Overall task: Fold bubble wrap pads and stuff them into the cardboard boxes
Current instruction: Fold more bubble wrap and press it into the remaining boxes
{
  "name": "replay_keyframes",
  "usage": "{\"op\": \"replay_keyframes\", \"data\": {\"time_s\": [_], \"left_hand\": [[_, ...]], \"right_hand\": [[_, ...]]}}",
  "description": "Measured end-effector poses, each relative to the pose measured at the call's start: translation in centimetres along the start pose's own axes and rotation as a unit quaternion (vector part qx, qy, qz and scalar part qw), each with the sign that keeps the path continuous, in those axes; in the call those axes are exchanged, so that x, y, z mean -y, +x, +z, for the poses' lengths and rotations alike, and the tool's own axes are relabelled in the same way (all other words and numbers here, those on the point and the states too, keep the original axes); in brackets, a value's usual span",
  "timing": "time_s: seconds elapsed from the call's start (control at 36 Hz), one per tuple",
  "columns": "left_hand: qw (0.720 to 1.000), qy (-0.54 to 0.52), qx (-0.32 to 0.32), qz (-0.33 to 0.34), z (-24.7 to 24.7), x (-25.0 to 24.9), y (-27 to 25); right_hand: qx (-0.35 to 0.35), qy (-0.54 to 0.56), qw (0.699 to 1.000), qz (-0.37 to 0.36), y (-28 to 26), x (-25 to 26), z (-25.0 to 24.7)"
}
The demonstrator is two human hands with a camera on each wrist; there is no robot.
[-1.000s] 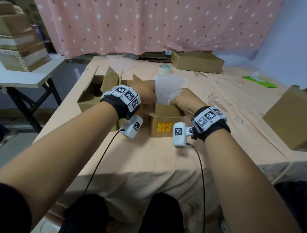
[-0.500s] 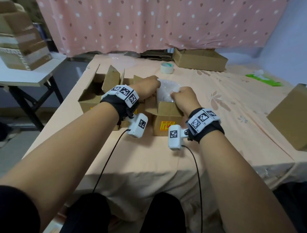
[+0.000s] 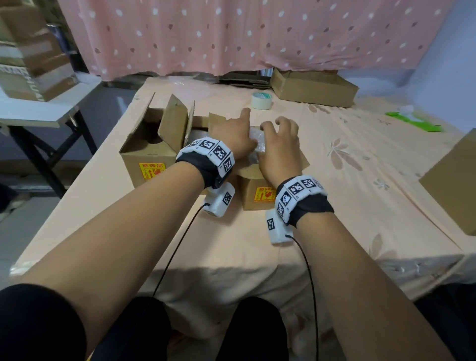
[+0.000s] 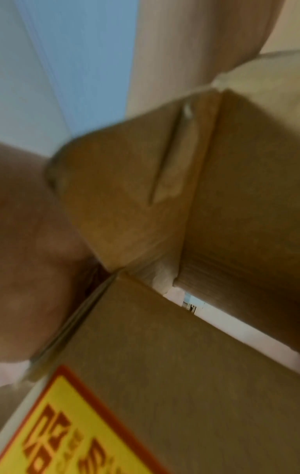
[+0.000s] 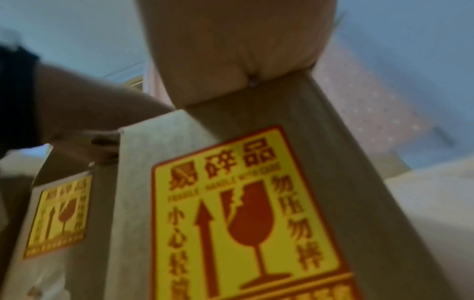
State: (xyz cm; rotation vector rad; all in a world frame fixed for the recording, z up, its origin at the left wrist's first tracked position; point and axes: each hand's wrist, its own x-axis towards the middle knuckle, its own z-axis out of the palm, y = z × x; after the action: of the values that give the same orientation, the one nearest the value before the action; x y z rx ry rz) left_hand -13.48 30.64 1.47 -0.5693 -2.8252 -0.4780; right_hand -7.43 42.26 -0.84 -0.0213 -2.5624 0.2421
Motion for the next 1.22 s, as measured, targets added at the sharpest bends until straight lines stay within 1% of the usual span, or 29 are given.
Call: {"op": "replay_keyframes", "data": {"time_s": [0.06,0.11,0.14,0.19,0.31,0.39,0.44,0.5,0.58,0.67,0.72,0.78,0.86,1.0,1.06,1.14,1.22], "left_hand": [[1.0,-0.002,-0.01,0.003,0.1,0.1,0.0],[1.0,-0.009,-0.019,0.009,0.5,0.2,0.1],[1.0,-0.01,-0.024,0.011,0.6,0.2,0.0],[0.999,-0.016,-0.033,0.008,0.8,0.1,-0.1],[0.998,-0.048,-0.043,-0.011,0.8,0.2,0.0],[0.998,-0.043,-0.051,0.001,1.0,0.5,0.2],[0.999,-0.007,-0.032,0.022,1.0,0.5,0.2],[0.998,0.054,-0.009,0.042,1.1,0.2,0.2],[0.987,0.152,0.013,0.058,1.3,-0.4,0.2],[0.97,0.227,0.016,0.081,1.8,-0.3,0.5],[0.967,0.239,0.032,0.078,1.9,0.0,0.6],[0.968,0.239,0.065,0.046,1.9,0.2,0.8],[0.961,0.251,0.116,0.005,1.9,0.0,1.2],[0.955,0.245,0.165,-0.02,1.6,-0.4,1.4],[0.96,0.225,0.166,-0.013,1.6,-0.5,1.2],[0.968,0.196,0.154,-0.01,1.5,-0.5,0.9],[0.984,0.127,0.124,-0.007,1.3,-0.4,0.5]], "right_hand": [[-0.003,-0.046,0.998,-0.038,0.1,0.3,-0.5],[0.026,-0.055,0.996,-0.072,0.1,0.4,-0.6],[0.043,-0.047,0.995,-0.075,0.1,0.3,-0.5],[0.077,-0.019,0.995,-0.058,0.0,0.2,-0.5],[0.126,0.021,0.992,0.005,-0.1,0.1,-0.6],[0.17,0.02,0.985,0.02,0.1,0.0,-0.3],[0.207,0.008,0.978,0.015,0.2,0.1,-0.4],[0.235,-0.007,0.972,0.013,0.4,0.2,-0.6],[0.271,-0.038,0.962,-0.006,0.9,0.3,-0.6],[0.319,-0.11,0.94,-0.044,1.2,0.5,-0.3],[0.338,-0.146,0.927,-0.07,1.4,0.5,-0.1],[0.352,-0.138,0.924,-0.061,1.7,0.8,-0.1],[0.37,-0.117,0.921,-0.041,2.3,1.0,-0.1],[0.393,-0.082,0.916,-0.017,2.9,0.4,0.2],[0.394,-0.08,0.915,-0.022,2.8,0.3,0.5],[0.367,-0.098,0.924,-0.048,2.4,0.1,0.9],[0.336,-0.104,0.934,-0.068,2.1,0.0,1.0]]}}
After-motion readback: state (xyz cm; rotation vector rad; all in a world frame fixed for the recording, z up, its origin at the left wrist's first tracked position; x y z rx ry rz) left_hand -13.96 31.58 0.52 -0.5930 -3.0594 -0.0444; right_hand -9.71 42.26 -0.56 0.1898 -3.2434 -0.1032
